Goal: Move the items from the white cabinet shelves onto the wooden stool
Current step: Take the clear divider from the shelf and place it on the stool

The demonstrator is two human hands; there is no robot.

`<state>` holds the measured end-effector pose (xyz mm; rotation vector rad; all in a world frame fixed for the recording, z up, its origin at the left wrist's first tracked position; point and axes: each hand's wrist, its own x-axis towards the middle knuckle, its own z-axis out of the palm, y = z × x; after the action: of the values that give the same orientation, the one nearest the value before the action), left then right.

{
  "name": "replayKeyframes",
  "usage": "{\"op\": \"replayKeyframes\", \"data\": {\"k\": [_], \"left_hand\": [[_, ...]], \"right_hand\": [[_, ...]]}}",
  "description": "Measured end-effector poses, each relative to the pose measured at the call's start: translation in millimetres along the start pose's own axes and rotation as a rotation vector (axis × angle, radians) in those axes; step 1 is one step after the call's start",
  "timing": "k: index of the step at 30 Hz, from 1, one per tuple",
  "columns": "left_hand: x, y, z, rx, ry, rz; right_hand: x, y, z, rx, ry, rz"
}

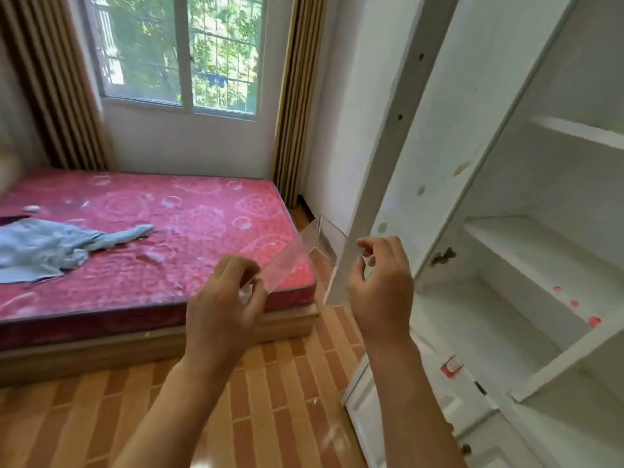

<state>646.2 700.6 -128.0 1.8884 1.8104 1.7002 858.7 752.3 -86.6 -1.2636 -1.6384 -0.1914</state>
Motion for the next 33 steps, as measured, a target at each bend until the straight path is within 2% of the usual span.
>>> {"op": "replayKeyframes", "data": {"k": [8,17,24,33], "left_hand": [[-25.0,-60.8,-142.4,0.205,0.199,-0.105],[-59.5,-120.4,-256.0,0.361,0.377,-0.251],[-64.2,-175.1,-304.0,0.482,0.442,-0.403],[-20.4,-234.4,-317.4,0.643,0.434,-0.51]], "right_hand": [[-31.3,-116.9,87.8,0.246,-0.223,-0.113],[-53.1,-240.9,182.3,0.513,-0.382,-0.326],[-60.3,-309.0,264.2,0.657,-0.483,-0.386],[-41.6,-357.5,370.0,0.771,-0.599,-0.381]]}}
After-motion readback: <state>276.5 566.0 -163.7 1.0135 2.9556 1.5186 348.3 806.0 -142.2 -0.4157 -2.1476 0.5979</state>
